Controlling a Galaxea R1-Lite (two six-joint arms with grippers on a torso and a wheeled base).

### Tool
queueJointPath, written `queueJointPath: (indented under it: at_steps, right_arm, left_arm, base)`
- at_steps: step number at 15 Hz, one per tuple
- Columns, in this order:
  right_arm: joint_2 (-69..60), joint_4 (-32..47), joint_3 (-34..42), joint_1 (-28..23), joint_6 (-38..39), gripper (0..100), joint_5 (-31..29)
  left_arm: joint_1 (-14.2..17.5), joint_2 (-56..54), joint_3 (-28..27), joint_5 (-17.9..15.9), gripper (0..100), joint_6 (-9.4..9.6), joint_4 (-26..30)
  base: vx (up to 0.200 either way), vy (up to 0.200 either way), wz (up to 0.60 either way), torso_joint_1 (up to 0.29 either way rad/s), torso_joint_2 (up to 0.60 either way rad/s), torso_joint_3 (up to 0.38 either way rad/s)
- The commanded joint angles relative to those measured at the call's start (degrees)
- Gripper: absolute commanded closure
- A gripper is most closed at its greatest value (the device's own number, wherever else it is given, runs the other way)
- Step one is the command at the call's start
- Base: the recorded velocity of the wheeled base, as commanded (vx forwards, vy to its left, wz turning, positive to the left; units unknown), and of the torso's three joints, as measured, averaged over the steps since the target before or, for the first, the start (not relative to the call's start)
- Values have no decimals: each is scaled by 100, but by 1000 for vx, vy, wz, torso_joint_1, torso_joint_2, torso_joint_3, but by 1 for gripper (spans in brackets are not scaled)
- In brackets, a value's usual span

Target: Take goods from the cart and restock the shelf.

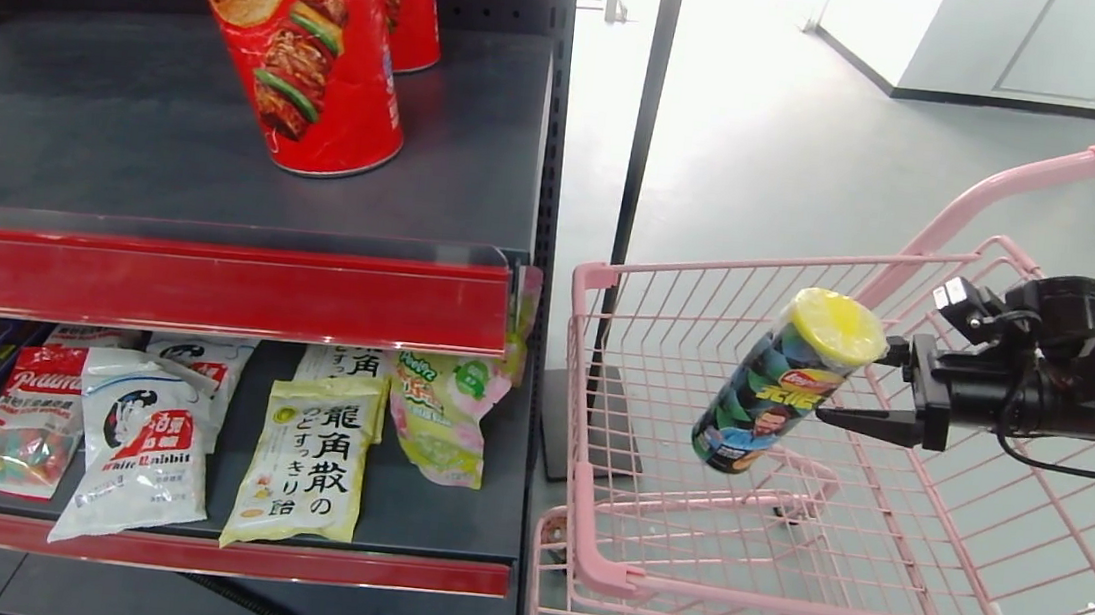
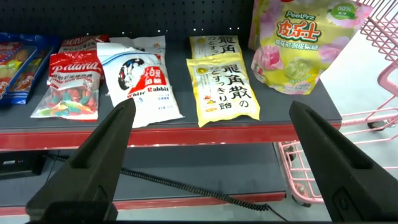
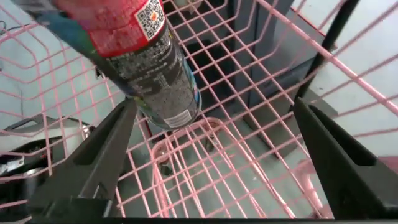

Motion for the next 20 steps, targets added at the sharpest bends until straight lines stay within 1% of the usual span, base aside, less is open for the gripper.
queueJointPath:
  at_steps: [1,3,5,7,11,15,20]
  right_arm:
    - [216,-1,-60,293,19,0,6]
    - [172,8,-34,565,63,0,6]
    - [85,8,-25,706,99,0,6]
    - [-39,16,28,750,99,0,68]
    - [-205,368,125,767,90,0,130]
    - [-223,386,195,1040,116,0,121]
    - [-197,377,195,1259,292,0,121]
  left_arm:
    - [2,2,2,1,0,0,0]
    - [2,2,2,1,0,0,0]
    - [2,2,2,1,0,0,0]
    - [2,2,2,1,0,0,0]
    - [2,2,2,1,0,0,0]
    - [2,2,2,1,0,0,0]
    - [2,2,2,1,0,0,0]
  base:
    - [0,0,0,0,0,0]
    - [0,0,0,0,0,0]
    - [0,0,0,0,0,0]
    - [0,0,0,0,0,0]
    - [0,0,0,0,0,0]
    - [0,0,0,0,0,0]
    - [0,0,0,0,0,0]
